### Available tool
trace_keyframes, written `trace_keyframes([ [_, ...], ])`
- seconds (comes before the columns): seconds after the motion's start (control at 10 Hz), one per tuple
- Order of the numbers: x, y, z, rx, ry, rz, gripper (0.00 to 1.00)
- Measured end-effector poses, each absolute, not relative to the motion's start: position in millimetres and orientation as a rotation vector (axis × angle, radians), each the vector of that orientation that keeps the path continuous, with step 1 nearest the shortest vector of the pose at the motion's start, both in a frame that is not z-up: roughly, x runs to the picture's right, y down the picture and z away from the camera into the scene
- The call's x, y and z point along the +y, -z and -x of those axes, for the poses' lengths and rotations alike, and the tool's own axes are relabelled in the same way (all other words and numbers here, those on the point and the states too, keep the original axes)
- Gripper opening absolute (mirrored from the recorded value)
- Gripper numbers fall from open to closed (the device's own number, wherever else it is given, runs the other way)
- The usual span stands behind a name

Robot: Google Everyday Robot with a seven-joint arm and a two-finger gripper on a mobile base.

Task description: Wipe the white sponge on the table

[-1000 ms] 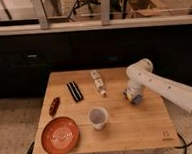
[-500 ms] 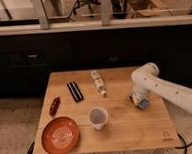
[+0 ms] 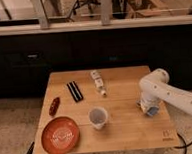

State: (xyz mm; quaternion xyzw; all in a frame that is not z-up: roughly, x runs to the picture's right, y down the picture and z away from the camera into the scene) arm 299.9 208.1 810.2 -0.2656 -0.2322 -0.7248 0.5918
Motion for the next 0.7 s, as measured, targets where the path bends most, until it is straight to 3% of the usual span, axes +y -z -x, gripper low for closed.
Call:
trace_keyframes([
  [0.7,261.6,-786.8,-276.6,-0.683,1.685,0.643,0.0],
])
